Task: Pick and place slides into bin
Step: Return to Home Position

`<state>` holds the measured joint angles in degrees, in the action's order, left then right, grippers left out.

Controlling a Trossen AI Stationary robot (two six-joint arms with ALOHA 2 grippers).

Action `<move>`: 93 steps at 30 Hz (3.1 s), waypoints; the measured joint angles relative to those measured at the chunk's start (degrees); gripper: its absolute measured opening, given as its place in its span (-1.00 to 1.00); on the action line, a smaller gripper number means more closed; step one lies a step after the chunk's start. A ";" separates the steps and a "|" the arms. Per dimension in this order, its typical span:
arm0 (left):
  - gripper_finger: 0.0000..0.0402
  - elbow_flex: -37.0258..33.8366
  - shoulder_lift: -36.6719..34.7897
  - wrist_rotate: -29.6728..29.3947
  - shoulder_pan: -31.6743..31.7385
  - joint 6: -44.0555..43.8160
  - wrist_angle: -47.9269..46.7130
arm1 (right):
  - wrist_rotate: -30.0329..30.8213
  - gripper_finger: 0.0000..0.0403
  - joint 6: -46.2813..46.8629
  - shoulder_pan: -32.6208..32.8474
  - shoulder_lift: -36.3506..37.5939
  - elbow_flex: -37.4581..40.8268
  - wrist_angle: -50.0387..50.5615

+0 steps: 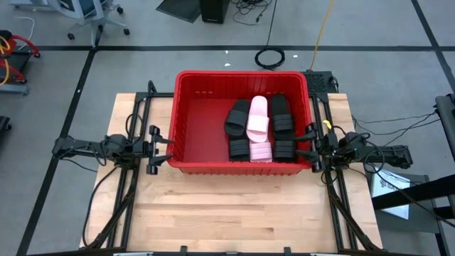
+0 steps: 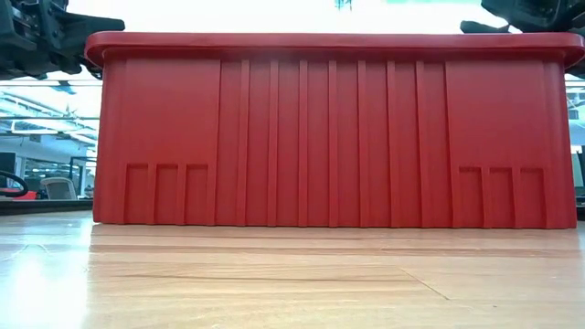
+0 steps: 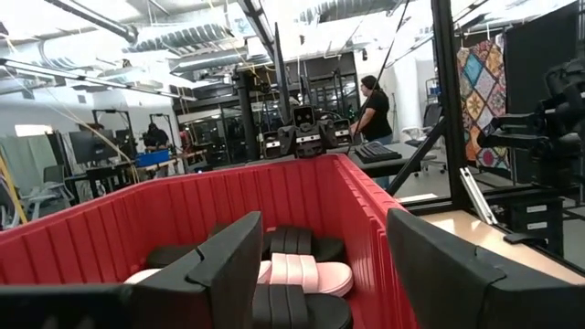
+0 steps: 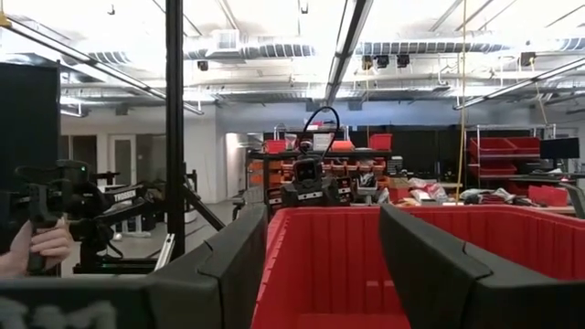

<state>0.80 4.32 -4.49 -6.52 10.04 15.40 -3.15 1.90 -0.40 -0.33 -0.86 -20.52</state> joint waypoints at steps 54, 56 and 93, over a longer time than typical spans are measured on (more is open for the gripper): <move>0.20 -0.20 0.07 -0.43 0.00 0.18 1.94 | 0.08 0.00 -0.01 0.02 0.04 0.02 -4.47; 0.20 -0.20 0.07 -0.42 0.00 0.18 1.94 | 0.08 0.00 -0.01 0.02 0.04 0.02 -4.46; 0.20 -0.20 0.07 -0.38 0.00 0.18 1.94 | 0.10 0.00 -0.03 0.02 0.06 0.02 -4.46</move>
<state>0.60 4.38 -4.86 -6.52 10.22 17.34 -3.06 1.87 -0.38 -0.27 -0.84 -24.98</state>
